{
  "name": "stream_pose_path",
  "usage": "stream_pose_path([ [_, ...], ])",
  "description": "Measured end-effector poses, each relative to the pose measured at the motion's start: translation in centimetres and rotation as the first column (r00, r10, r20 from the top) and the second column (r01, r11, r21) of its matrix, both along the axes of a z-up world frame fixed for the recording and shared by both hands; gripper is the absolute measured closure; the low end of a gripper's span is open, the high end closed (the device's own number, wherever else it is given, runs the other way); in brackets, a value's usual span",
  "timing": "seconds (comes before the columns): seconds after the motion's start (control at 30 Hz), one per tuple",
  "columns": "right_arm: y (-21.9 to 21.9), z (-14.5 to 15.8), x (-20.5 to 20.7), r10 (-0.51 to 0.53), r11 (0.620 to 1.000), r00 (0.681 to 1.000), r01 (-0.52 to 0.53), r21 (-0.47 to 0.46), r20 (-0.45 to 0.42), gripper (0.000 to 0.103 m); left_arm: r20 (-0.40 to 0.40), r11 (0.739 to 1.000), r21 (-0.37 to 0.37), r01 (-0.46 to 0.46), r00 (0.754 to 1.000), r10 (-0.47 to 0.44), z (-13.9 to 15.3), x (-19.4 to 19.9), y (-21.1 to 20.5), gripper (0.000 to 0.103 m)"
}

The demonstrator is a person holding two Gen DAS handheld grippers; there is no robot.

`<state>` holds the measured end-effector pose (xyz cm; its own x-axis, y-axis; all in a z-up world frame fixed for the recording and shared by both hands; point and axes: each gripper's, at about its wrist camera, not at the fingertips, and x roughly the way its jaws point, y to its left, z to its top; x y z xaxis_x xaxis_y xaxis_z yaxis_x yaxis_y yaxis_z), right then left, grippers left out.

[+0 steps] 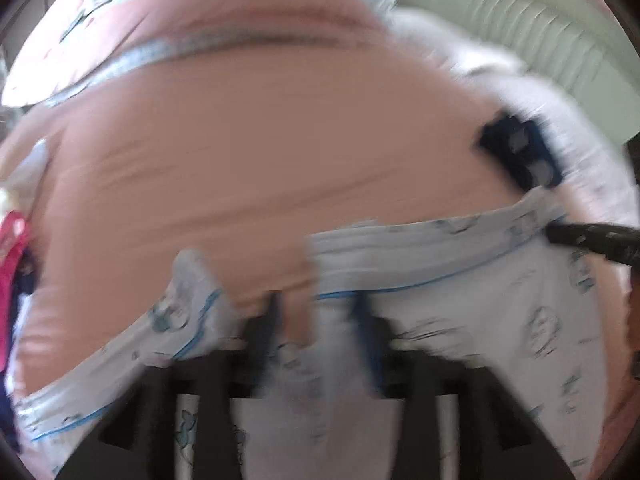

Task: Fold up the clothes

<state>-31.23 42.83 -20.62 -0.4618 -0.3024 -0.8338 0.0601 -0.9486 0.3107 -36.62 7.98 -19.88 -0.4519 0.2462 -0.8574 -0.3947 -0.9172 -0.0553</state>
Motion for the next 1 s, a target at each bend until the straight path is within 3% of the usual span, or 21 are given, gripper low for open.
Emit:
stream_pose_path([
  [0.07,0.4,-1.9,-0.7,-0.039,0.999,0.998,0.038,0.026,0.056,0.097,-0.036,0.997,0.077,-0.023,0.999,0.026,0.7,0.2,-0.8,0.056],
  [0.13,0.2,-1.7,-0.7,-0.046,0.998,0.997,0.044,0.036,0.058,0.091,-0.008,0.987,0.143,-0.068,0.998,0.069,0.9,-0.4,-1.8,0.056],
  [0.2,-0.1,-0.5,-0.4,-0.036,0.999,0.999,0.035,0.041,0.032,0.085,0.077,0.972,0.218,-0.085,0.995,0.07,0.2,-1.5,-2.6,0.056],
  [0.3,-0.1,0.2,0.1,-0.037,0.996,0.999,0.036,0.078,0.016,0.077,0.188,0.922,0.376,-0.095,0.982,0.025,-0.5,-2.5,-3.6,0.056],
  [0.37,-0.1,-0.8,0.0,-0.051,0.995,0.996,0.044,0.094,0.074,0.077,0.164,0.946,0.321,-0.037,0.986,-0.017,0.0,-1.8,-2.5,0.059],
  [0.43,0.3,-1.3,-0.1,-0.071,0.99,0.992,0.057,0.126,0.105,0.079,0.105,0.955,0.285,0.083,0.988,-0.117,1.0,0.0,-0.7,0.059],
  [0.53,-0.1,-1.1,0.1,-0.073,0.985,0.992,0.056,0.161,0.103,0.079,0.059,0.919,0.294,0.262,0.955,-0.291,2.8,3.3,1.4,0.058],
  [0.57,-0.5,-1.0,0.2,-0.068,0.983,0.993,0.049,0.178,0.098,0.079,0.048,0.917,0.286,0.279,0.951,-0.305,3.0,3.7,1.7,0.058],
  [0.67,-1.2,-1.0,0.5,-0.066,0.977,0.993,0.044,0.207,0.1,0.077,0.029,0.916,0.349,0.197,0.975,-0.221,2.9,2.9,-0.5,0.058],
  [0.7,-1.2,-1.0,0.5,-0.07,0.978,0.993,0.049,0.204,0.1,0.077,0.042,0.913,0.386,0.129,0.987,-0.157,2.5,1.8,-1.4,0.058],
  [0.77,-1.0,-0.9,0.7,-0.083,0.98,0.991,0.063,0.187,0.103,0.077,0.054,0.926,0.378,0.013,0.998,-0.036,1.9,0.4,-2.6,0.058],
  [0.87,-0.6,-0.9,0.7,-0.114,0.983,0.988,0.096,0.154,0.108,0.077,0.092,0.939,0.318,-0.132,0.99,0.108,0.5,-1.7,-3.9,0.059],
  [0.93,-0.6,-0.7,0.8,-0.131,0.983,0.986,0.116,0.146,0.101,0.077,0.118,0.922,0.336,-0.194,0.979,0.163,0.0,-2.3,-4.7,0.069],
  [1.0,-1.0,-0.3,1.0,-0.132,0.981,0.988,0.119,0.154,0.075,0.077,0.085,0.902,0.36,-0.237,0.972,0.221,0.6,-2.2,-5.7,0.071],
])
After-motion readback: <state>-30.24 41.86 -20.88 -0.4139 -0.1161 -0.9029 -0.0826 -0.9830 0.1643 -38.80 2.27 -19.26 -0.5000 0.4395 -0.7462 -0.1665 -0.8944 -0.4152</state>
